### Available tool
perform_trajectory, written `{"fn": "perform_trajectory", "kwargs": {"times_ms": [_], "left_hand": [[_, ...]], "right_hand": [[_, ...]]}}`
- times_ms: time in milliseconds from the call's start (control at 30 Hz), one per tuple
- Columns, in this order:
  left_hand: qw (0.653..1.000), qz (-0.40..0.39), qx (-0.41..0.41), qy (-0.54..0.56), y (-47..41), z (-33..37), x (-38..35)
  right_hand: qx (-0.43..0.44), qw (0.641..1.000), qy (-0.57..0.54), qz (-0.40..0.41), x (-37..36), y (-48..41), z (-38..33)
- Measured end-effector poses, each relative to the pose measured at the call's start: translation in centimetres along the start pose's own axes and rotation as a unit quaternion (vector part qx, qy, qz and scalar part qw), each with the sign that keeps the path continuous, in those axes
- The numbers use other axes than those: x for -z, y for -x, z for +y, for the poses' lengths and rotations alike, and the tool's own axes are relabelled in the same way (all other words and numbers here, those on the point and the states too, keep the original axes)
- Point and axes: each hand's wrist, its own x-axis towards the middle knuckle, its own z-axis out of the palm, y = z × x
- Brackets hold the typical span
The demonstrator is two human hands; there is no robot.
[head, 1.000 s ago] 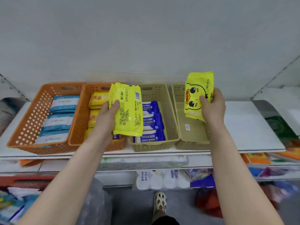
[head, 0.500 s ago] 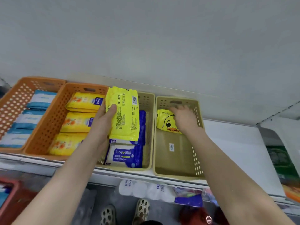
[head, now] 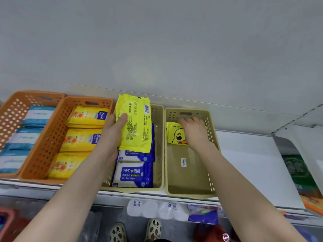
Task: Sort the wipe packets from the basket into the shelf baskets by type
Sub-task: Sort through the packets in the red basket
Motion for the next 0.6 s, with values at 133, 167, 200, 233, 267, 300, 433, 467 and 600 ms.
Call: {"fn": "perform_trajectory", "kwargs": {"times_ms": [133,167,200,233,267,300,433,467,600], "left_hand": [[1.000,0.000,0.007,0.008,-0.1,-0.1,0.3],[1.000,0.000,0.009,0.008,0.0,-0.1,0.4],[1.000,-0.001,0.011,0.011,-0.1,-0.2,0.6],[1.000,-0.003,0.014,0.013,-0.1,-0.2,0.7],[1.000,-0.004,0.016,0.015,-0.1,-0.3,0.7],[1.000,-0.003,0.016,0.016,0.0,-0.4,0.8],[1.000,0.005,0.009,0.016,-0.2,-0.6,0.9],[1.000,0.006,0.007,0.016,-0.2,-0.6,0.8],[1.000,-0.002,0.003,0.013,-0.4,-0.9,0.4]], "right_hand": [[-0.029,0.999,-0.040,-0.001,0.0,0.3,-0.4],[-0.032,0.998,-0.046,0.001,0.0,0.2,-0.4],[-0.031,0.998,-0.049,-0.001,0.0,0.0,-0.5],[-0.027,0.998,-0.051,-0.007,0.0,-0.2,-0.5],[-0.022,0.998,-0.051,-0.015,-0.1,-0.3,-0.5],[-0.016,0.998,-0.049,-0.018,-0.1,-0.4,-0.5],[-0.050,0.997,-0.050,0.003,0.1,0.4,-1.0],[-0.070,0.996,-0.049,-0.005,0.1,0.9,-1.3],[-0.107,0.980,-0.061,-0.158,-1.3,2.4,-2.3]]}}
